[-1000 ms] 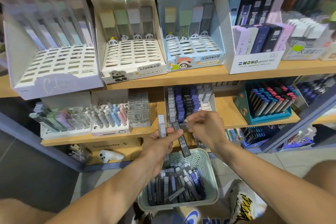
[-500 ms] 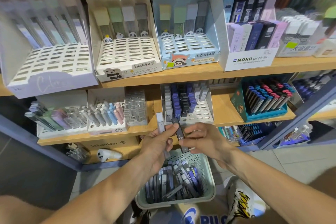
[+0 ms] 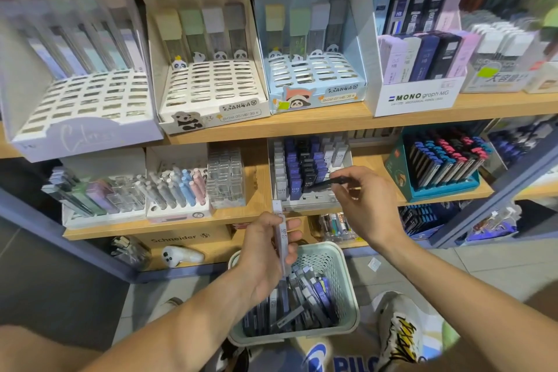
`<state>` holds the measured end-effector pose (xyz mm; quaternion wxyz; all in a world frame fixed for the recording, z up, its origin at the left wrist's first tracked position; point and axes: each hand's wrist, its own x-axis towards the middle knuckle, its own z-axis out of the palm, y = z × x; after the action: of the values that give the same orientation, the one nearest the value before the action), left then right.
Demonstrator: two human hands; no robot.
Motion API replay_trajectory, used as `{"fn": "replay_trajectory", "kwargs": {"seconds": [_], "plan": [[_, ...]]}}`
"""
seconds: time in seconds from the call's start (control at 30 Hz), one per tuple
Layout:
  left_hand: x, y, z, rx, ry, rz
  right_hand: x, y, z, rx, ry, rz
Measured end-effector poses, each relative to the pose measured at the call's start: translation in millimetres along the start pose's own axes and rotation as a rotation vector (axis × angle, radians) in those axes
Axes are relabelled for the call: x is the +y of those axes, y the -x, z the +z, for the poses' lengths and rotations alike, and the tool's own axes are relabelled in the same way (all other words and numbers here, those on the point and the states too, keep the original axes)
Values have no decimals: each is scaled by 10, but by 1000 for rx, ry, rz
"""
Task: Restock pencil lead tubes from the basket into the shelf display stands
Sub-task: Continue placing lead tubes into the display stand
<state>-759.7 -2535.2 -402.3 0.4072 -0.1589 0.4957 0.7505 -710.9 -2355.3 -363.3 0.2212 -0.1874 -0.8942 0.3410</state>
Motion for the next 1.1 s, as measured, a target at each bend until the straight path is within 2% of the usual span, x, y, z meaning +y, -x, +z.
{"fn": "replay_trajectory", "kwargs": {"seconds": [0.37,0.67,0.83,0.9,1.03,1.1], "plan": [[25,70,-16,26,-73,-11,111,-176,309,-159,242,-188],[67,152,-23,-97,-91,-30,8,-192,454,-89,154,-94],[64,170,-15,-155,-39,-97,-27,-117,415,-66,180,81],[60,173,0,-174,-35,-99,-68,-23,345,-101,118,178],[38,169,48,-199,-43,-102,-165,158,191,-372,-381,528],[26,165,86,-210,-34,-93,-164,210,132,-443,-538,626]]}}
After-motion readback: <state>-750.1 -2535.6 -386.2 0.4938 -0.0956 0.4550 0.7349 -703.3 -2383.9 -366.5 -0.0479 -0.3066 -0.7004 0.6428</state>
